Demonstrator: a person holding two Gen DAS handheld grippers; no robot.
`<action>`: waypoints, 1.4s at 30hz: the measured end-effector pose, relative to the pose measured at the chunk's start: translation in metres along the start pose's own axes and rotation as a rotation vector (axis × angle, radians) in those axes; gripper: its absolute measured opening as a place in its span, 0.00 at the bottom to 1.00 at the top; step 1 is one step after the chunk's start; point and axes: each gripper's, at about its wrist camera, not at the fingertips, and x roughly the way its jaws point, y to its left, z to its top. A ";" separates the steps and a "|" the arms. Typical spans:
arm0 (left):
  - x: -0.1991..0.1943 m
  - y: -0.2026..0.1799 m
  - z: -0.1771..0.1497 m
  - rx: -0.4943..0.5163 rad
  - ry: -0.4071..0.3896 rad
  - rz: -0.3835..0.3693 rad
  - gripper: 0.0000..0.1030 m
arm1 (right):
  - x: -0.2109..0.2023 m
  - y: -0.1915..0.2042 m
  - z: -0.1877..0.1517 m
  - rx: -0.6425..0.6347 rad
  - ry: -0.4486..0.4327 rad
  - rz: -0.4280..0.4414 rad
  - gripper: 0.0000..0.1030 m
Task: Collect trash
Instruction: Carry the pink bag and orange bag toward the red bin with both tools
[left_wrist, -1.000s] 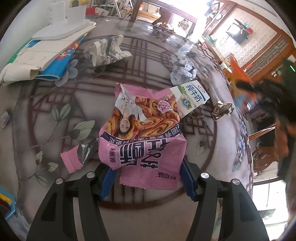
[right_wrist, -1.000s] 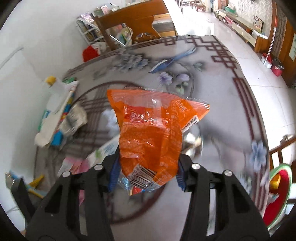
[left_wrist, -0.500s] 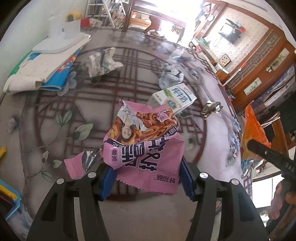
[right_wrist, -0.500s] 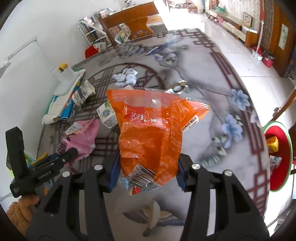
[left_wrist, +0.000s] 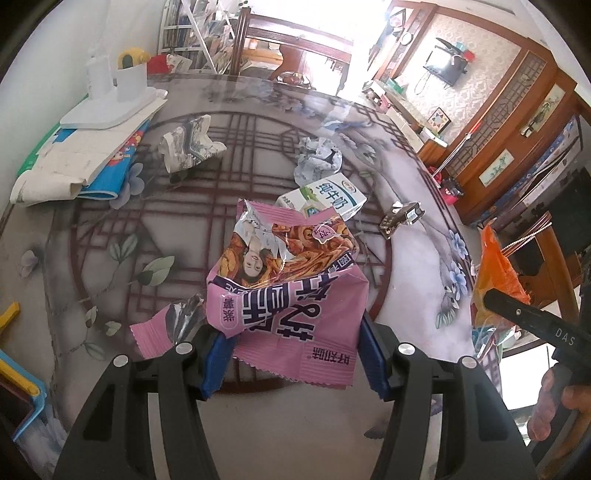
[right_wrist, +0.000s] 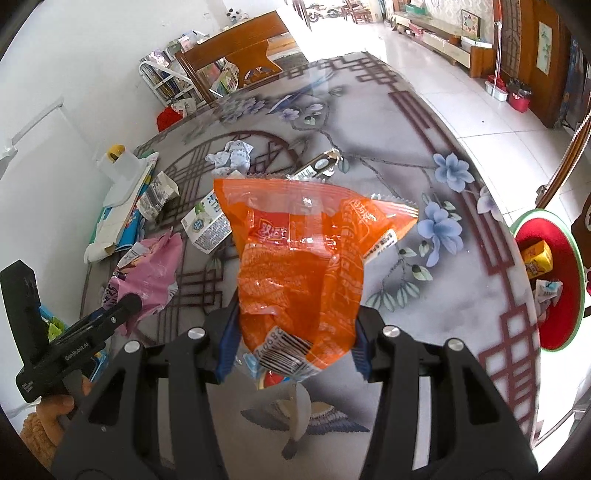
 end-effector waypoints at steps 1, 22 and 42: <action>0.000 -0.001 -0.001 0.000 0.002 0.002 0.55 | 0.000 -0.001 -0.001 0.001 0.001 0.001 0.47; 0.005 -0.064 -0.014 0.078 0.020 -0.027 0.55 | -0.030 -0.055 -0.020 0.066 -0.020 -0.004 0.47; 0.022 -0.182 -0.009 0.203 0.010 -0.113 0.55 | -0.074 -0.149 -0.023 0.181 -0.089 -0.034 0.47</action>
